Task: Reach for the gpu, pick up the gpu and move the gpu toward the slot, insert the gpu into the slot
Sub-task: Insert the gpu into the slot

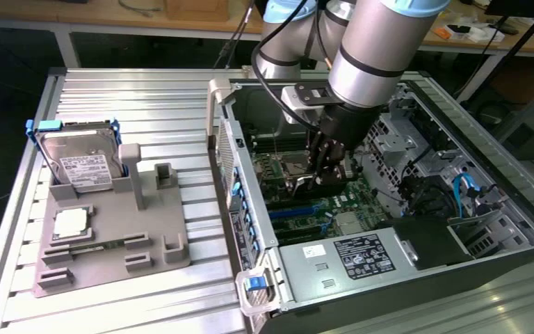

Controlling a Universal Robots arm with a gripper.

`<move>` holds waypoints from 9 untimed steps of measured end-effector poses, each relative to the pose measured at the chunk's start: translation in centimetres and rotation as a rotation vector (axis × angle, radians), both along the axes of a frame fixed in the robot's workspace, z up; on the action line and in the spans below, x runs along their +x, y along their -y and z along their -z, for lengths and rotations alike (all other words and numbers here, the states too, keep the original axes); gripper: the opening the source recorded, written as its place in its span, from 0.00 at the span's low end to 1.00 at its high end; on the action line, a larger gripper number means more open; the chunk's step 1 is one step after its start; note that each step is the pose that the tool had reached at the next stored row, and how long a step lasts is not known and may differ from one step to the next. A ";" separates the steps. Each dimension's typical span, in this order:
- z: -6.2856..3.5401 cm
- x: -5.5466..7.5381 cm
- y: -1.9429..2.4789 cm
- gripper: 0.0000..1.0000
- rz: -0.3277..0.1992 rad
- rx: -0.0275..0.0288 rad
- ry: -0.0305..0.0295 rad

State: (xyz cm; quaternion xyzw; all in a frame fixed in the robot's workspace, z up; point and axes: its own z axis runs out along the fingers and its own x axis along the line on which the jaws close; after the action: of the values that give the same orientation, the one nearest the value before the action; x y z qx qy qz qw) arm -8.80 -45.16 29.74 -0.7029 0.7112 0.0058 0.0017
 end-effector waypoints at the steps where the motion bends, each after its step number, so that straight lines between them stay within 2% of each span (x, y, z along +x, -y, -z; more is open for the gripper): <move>1: 0.04 -0.1 0.00 0.27 0.000 0.0001 0.0000; 9: 0.33 -0.3 0.15 0.27 0.000 0.0000 0.0000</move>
State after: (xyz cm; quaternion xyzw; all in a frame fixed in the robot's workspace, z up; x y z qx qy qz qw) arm -9.09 -45.31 29.42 -0.7029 0.7112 0.0058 0.0017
